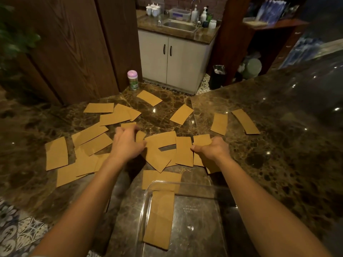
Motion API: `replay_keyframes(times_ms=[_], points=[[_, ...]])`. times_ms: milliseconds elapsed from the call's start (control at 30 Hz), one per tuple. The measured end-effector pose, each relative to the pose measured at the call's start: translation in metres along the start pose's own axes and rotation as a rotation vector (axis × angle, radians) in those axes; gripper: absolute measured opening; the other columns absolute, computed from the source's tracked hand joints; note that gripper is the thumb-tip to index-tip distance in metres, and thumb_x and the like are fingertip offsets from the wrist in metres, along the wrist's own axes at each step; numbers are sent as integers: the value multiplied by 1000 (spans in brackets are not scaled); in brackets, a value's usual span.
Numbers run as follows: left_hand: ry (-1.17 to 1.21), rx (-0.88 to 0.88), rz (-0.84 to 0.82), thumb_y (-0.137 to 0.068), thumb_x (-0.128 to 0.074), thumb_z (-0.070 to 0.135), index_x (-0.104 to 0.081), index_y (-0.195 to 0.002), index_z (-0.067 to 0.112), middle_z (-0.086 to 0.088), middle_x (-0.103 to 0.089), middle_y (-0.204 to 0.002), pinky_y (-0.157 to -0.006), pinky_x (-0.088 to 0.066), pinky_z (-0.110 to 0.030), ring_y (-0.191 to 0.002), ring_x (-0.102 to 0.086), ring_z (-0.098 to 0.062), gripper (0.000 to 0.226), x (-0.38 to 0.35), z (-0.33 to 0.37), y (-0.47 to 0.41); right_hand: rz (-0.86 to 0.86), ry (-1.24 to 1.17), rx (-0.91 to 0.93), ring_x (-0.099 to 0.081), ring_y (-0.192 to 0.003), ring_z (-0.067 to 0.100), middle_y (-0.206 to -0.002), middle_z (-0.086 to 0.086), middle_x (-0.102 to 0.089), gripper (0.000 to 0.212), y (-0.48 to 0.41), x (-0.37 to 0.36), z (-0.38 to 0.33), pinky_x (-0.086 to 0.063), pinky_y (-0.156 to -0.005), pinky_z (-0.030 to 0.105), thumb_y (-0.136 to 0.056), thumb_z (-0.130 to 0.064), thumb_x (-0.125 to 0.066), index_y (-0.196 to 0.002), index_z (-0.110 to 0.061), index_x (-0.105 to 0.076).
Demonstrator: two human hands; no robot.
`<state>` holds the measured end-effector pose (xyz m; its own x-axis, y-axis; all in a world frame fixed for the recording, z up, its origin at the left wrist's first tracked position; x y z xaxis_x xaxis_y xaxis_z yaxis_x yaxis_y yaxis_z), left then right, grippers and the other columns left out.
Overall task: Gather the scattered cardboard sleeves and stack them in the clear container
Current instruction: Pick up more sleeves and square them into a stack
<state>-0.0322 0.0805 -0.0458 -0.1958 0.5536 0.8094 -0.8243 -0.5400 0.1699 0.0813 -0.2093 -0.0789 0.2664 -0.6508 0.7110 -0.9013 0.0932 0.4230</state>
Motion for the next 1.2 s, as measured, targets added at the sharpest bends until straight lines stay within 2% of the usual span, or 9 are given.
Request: replay_keyframes(times_ms=[167, 267, 400, 500, 667, 867, 1000, 1133, 1200], points=[[137, -73, -224, -79, -79, 44, -49, -141, 24, -5, -55, -142, -100, -46, -40, -128, -51, -27, 72, -46, 69, -5, 30, -107, 21, -64, -120, 31, -126, 8, -72, 61, -4, 3, -1, -54, -97, 39, -72, -52, -89, -118, -16, -71], [193, -10, -317, -78, -75, 56, -51, -140, 19, -6, -57, -139, -91, -48, -35, -125, -55, -29, 76, -74, 84, -11, -36, -277, -3, -66, -109, 28, -114, 5, -74, 26, -4, 0, 0, -54, -100, 41, -82, -38, -85, -94, -20, -69], [405, 137, -352, -94, -62, 19, -49, -141, 21, -7, -63, -105, -62, -49, -31, -88, -65, -27, 49, -93, 80, -20, -133, -392, -87, -61, -98, 26, -105, 6, -66, 14, 0, -11, 2, -49, -86, 34, -93, -14, -75, -90, -16, -62], [520, 207, -362, -93, -55, 3, -55, -132, 20, -7, -61, -99, -67, -54, -35, -87, -63, -24, 42, -101, 74, -24, -123, -304, -39, -65, -101, 27, -111, 9, -73, 9, 5, -23, -17, -53, -85, 34, -89, -12, -75, -88, -17, -67], [643, 234, -375, -91, -54, -2, -55, -126, 18, -17, -66, -105, -73, -48, -38, -89, -61, -29, 41, -105, 78, -17, -112, -87, -25, -60, -124, 32, -129, 14, -67, 38, 13, -34, -35, -52, -96, 36, -90, -18, -74, -126, -7, -67], [869, 227, -392, -86, -73, 11, -59, -124, 18, -11, -72, -100, -77, -58, -39, -92, -71, -26, 41, -101, 85, -6, -325, -524, -63, -70, -81, 26, -92, 12, -73, 19, 28, -29, -35, -55, -64, 32, -99, -9, -65, -116, -5, -68], [1346, 305, -565, -98, -57, 25, -63, -127, 10, -13, -72, -97, -66, -58, -34, -79, -72, -26, 34, -96, 106, 19, -421, -796, 28, -72, -105, 31, -120, 17, -74, 26, 54, -21, -59, -60, -85, 41, -107, -23, -54, -127, -11, -66], [1744, 274, -726, -102, -50, 32, -61, -134, 30, -12, -71, -124, -80, -60, -40, -101, -72, -28, 34, -69, 125, 50, -37, -2, 408, -23, -151, 29, -164, 8, -26, 56, 82, -3, -71, -22, -122, 53, -105, -58, -31, -153, -29, -40], [1754, 163, -753, -103, -47, 33, -59, -135, 34, -13, -66, -133, -86, -59, -42, -110, -69, -29, 34, -52, 129, 63, 86, -90, 502, -9, -156, 20, -169, -1, -10, 59, 99, 10, -70, -13, -125, 48, -105, -60, -30, -158, -35, -27]])
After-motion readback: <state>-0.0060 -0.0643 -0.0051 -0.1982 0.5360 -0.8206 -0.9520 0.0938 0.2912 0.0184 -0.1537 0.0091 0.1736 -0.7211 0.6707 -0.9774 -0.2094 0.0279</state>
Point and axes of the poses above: each hand's wrist, its own y-axis away from the middle knuckle, its own x-axis out of the back of the hand, z = x × y, the point moved 7 cm from there along -y, towards the middle knuckle
